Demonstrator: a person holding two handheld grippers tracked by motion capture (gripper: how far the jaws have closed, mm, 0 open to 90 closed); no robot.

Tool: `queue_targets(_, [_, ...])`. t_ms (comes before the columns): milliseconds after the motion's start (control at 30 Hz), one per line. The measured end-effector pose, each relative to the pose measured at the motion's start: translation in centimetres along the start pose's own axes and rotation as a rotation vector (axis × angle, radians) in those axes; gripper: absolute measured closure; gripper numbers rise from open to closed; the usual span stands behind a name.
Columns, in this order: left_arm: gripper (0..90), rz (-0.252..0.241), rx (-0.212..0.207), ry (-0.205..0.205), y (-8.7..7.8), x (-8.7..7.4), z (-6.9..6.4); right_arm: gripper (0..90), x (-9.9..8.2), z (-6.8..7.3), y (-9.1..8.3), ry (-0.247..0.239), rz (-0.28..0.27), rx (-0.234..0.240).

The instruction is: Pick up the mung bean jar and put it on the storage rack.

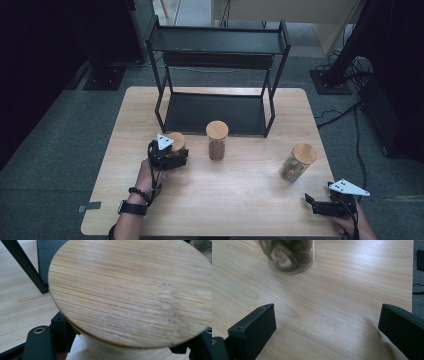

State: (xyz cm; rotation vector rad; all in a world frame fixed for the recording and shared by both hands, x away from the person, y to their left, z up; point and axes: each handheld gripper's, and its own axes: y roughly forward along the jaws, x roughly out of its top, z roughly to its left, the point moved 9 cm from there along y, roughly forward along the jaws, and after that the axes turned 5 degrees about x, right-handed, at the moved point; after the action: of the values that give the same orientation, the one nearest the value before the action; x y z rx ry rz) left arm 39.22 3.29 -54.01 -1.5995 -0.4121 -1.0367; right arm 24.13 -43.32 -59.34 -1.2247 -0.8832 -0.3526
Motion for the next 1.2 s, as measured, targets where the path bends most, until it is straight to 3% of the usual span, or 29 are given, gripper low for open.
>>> queue_targets(667, [25.5, -0.003, 0.006, -0.012, 1.5, 1.4, -0.2, 0.9, 0.0, 0.0, 0.0, 0.001, -0.005, -0.005])
queue_targets(1200, [25.5, 0.007, 0.027, -0.019, 2.9, 2.1, 0.5, 0.9, 0.0, 0.0, 0.0, 0.0, -0.004, -0.003])
